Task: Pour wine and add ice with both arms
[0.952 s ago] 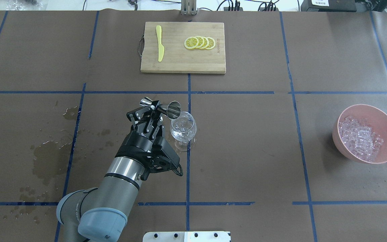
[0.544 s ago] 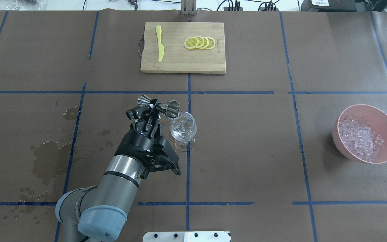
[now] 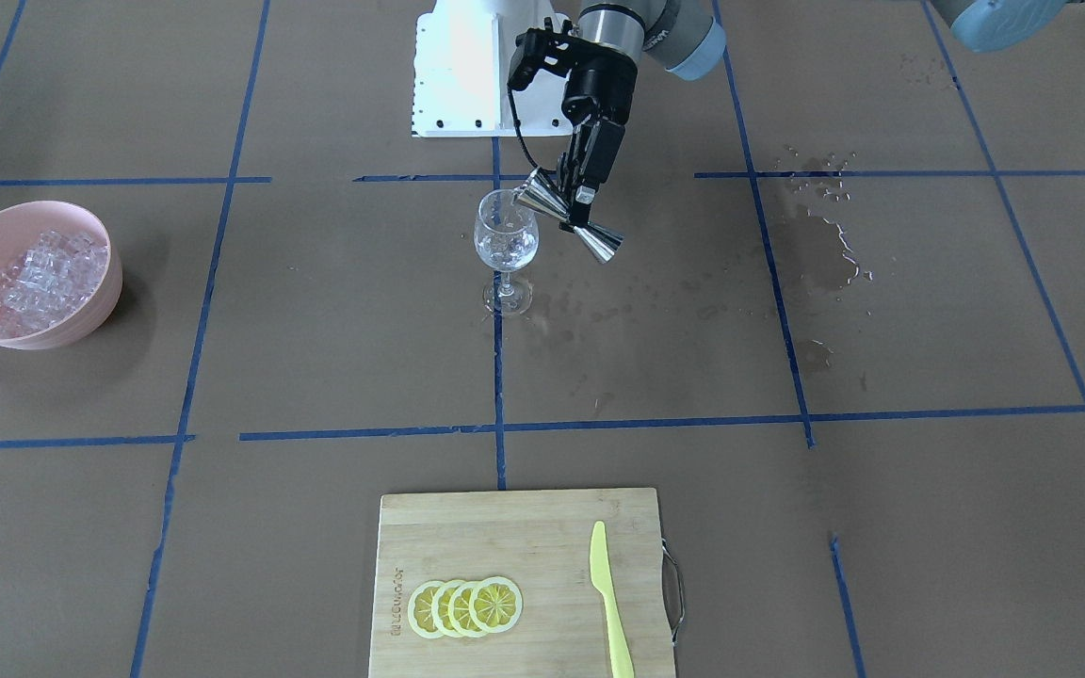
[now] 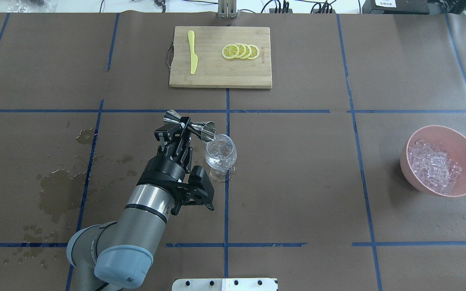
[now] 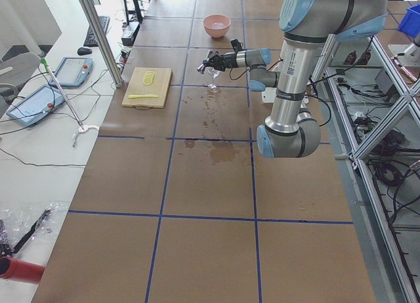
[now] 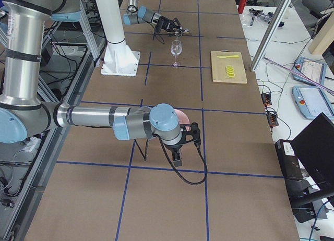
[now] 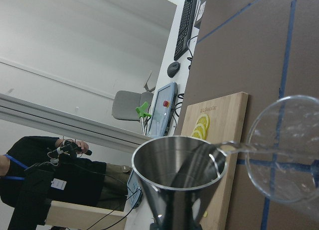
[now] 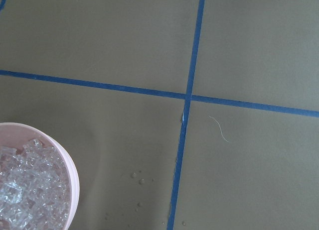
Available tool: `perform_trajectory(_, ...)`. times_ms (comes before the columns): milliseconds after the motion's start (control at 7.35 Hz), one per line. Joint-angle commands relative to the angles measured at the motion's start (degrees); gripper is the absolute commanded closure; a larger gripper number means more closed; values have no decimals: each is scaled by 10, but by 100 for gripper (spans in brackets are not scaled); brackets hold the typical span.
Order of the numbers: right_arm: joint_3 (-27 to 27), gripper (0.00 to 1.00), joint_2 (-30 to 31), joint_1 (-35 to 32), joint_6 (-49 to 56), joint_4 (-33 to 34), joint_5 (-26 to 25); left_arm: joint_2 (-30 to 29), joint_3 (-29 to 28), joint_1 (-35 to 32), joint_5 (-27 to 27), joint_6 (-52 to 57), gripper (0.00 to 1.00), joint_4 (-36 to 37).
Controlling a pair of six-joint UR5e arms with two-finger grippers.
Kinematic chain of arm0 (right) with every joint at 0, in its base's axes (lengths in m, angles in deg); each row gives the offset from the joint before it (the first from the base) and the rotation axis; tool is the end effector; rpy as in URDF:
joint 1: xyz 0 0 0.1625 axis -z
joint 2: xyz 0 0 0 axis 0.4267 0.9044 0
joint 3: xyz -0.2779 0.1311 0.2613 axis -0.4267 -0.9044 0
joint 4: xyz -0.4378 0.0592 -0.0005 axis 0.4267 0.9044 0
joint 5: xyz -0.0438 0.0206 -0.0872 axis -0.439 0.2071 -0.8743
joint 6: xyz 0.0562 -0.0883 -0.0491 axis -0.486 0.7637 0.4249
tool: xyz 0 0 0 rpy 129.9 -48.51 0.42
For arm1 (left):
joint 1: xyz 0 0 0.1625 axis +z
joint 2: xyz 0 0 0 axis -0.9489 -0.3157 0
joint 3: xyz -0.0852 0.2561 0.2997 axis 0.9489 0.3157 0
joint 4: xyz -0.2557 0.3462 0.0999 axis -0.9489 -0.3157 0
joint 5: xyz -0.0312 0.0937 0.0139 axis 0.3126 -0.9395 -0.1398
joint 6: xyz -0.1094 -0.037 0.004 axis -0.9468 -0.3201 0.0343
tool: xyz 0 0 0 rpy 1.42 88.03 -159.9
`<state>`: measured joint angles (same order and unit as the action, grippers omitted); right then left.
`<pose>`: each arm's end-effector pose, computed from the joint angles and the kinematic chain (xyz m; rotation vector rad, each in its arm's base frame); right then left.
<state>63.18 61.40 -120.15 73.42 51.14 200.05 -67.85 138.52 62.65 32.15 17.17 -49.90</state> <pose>0.0845 -0.4460 0.5981 0.2450 -0.8370 -0.0483 0.5226 -0.3184 0.1607 1.5590 -0.1240 0.7113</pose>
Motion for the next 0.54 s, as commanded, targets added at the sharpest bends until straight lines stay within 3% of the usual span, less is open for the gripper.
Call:
perform_trajectory(0, -1, 0, 0, 0, 0, 0, 0, -1, 0, -2, -12, 41, 100, 0)
perform_trajectory(408, -1, 0, 0, 0, 0, 0, 0, -3, -1, -2, -41, 132, 100, 0)
